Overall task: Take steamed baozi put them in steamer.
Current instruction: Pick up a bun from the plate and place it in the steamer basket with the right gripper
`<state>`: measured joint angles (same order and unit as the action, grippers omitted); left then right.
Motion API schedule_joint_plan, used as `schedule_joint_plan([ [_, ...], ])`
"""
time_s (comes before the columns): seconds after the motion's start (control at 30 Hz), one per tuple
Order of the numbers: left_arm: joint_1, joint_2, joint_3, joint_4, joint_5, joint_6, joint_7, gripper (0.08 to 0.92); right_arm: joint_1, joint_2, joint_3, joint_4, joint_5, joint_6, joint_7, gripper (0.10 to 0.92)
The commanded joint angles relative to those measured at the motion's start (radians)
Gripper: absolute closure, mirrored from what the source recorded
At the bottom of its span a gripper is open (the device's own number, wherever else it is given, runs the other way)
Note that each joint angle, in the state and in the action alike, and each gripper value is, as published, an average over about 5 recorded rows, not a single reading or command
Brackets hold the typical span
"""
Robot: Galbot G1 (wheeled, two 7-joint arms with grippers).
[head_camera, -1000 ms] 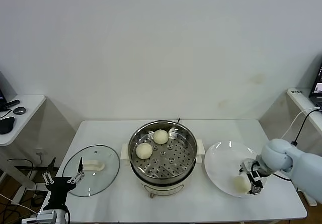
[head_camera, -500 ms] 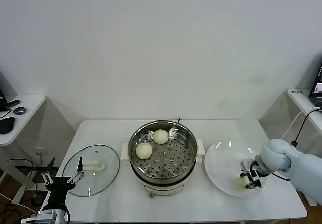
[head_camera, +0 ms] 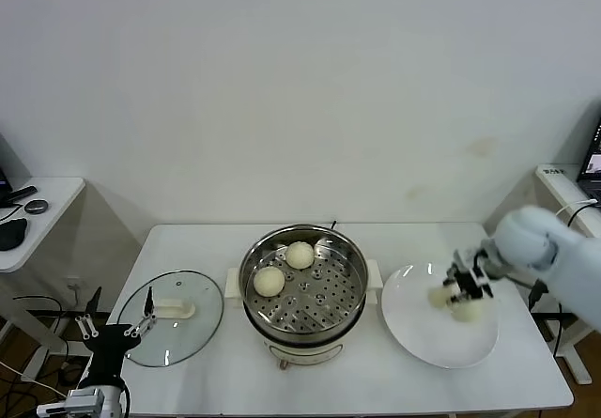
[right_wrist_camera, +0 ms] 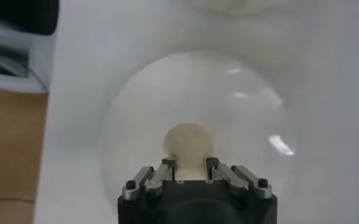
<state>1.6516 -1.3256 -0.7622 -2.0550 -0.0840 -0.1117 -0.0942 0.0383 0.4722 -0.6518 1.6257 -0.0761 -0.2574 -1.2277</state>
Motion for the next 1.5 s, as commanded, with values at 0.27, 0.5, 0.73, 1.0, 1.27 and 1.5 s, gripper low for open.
schedule_joint_plan([
  [0.27,-0.010,0.002,0.000,-0.005,-0.001,0.004,0.000,0.177,0.583,0.288,-0.384,0.068,0.267,0.225,0.029,0.675],
  [0.5,-0.011,-0.003,-0.004,-0.008,0.002,0.005,-0.001,0.177,0.578,0.493,-0.542,0.060,0.216,0.420,0.086,0.669],
  [0.73,-0.013,-0.005,-0.024,-0.010,0.001,0.007,-0.001,0.177,0.516,0.622,-0.604,0.039,0.036,0.557,0.107,0.669],
  [1.0,-0.008,-0.013,-0.040,-0.005,-0.001,0.004,-0.002,0.177,0.464,0.654,-0.618,0.038,-0.088,0.655,0.129,0.663],
  [1.27,-0.004,-0.016,-0.045,-0.001,-0.002,0.001,-0.004,0.177,0.429,0.626,-0.613,0.029,-0.178,0.723,0.125,0.627],
  [1.5,-0.002,-0.018,-0.049,0.000,-0.002,0.000,-0.005,0.177,0.404,0.600,-0.611,0.033,-0.174,0.728,0.129,0.588],
])
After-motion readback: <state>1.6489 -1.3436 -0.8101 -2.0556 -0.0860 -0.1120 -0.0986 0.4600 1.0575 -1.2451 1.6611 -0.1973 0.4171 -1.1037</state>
